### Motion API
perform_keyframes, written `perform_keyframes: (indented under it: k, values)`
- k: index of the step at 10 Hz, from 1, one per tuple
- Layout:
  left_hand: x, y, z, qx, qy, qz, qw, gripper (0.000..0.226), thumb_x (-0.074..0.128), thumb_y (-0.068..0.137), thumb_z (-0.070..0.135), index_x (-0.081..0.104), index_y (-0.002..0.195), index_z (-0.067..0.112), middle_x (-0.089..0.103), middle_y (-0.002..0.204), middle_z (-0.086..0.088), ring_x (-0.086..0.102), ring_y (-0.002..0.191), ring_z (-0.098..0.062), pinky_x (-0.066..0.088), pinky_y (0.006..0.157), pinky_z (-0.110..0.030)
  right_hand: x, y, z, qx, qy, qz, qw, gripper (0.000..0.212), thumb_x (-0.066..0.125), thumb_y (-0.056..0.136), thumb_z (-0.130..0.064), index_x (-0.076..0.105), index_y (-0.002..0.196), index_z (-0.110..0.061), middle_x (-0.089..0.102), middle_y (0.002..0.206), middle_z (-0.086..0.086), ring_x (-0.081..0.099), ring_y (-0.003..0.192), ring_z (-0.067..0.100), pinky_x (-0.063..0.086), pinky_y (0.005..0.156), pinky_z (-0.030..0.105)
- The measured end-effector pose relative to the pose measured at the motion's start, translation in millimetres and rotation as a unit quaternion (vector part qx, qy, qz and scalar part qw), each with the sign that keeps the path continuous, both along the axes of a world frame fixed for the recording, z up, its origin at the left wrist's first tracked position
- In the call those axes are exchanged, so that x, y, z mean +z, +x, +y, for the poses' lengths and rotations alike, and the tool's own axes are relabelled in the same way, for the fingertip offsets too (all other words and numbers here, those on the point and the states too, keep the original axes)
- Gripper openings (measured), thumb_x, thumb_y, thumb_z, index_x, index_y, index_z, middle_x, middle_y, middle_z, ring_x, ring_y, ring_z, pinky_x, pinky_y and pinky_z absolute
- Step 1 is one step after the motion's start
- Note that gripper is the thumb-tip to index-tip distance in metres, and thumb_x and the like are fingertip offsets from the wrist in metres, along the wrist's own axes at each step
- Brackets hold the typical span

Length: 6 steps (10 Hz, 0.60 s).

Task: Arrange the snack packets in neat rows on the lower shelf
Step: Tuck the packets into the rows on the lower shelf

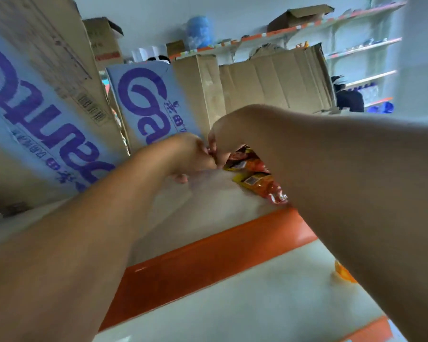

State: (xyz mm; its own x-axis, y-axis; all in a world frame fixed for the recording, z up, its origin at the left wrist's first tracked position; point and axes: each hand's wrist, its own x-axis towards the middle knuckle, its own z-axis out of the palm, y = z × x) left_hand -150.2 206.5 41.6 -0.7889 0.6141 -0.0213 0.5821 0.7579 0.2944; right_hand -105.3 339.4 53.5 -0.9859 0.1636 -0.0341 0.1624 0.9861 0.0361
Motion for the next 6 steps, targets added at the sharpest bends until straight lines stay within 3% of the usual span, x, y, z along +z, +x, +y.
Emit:
perform_keyframes:
  k: [1,2,4,5,6]
  values:
    - [-4.4,-3.2,-0.8,-0.007,0.016,0.008,1.000,0.027,0.067,0.096,0.028,0.069,0.118,0.013,0.070,0.116,-0.014,0.069,0.106,-0.036,0.060,0.090,-0.052,-9.6,-25.0,7.1,0.015,-0.023,0.036,0.999,0.029,0.078,0.083,-0.030,0.072,0.110,-0.020,0.071,0.098,0.002,0.062,0.081,0.020,0.045,0.061,0.025]
    - [-7.8,-7.8,-3.1,-0.016,-0.010,0.041,0.999,0.028,0.068,0.093,0.037,0.072,0.115,0.020,0.071,0.109,-0.009,0.069,0.099,-0.030,0.060,0.090,-0.043,-9.0,-24.6,2.4,0.013,-0.026,0.046,0.999,0.019,0.076,0.074,-0.034,0.069,0.089,-0.025,0.066,0.083,-0.001,0.063,0.077,0.019,0.043,0.066,0.028]
    - [-9.5,-16.4,-2.9,-0.015,-0.014,0.087,0.996,0.031,0.069,0.092,0.039,0.068,0.122,0.033,0.067,0.117,0.001,0.061,0.106,-0.022,0.045,0.083,-0.031,-9.9,-20.4,-0.2,0.037,-0.065,0.094,0.993,0.017,0.072,0.078,-0.030,0.071,0.092,-0.022,0.067,0.084,0.002,0.063,0.074,0.018,0.046,0.063,0.028]
    - [-10.3,-18.6,-4.3,-0.022,-0.002,0.124,0.992,0.028,0.068,0.095,0.031,0.071,0.122,0.023,0.070,0.116,-0.005,0.062,0.106,-0.025,0.048,0.083,-0.033,-7.4,-11.8,-3.6,0.048,-0.113,0.143,0.982,0.011,0.067,0.084,-0.023,0.071,0.094,-0.020,0.067,0.087,0.002,0.063,0.077,0.018,0.049,0.066,0.029]
    - [-8.1,-22.8,-8.2,0.000,0.044,0.127,0.991,0.026,0.070,0.095,0.032,0.072,0.117,0.018,0.069,0.114,-0.006,0.060,0.107,-0.027,0.047,0.087,-0.034,-5.7,-6.0,0.3,0.049,-0.193,0.223,0.954,0.005,0.065,0.088,-0.022,0.069,0.089,-0.023,0.065,0.085,-0.005,0.061,0.078,0.012,0.042,0.059,0.023]
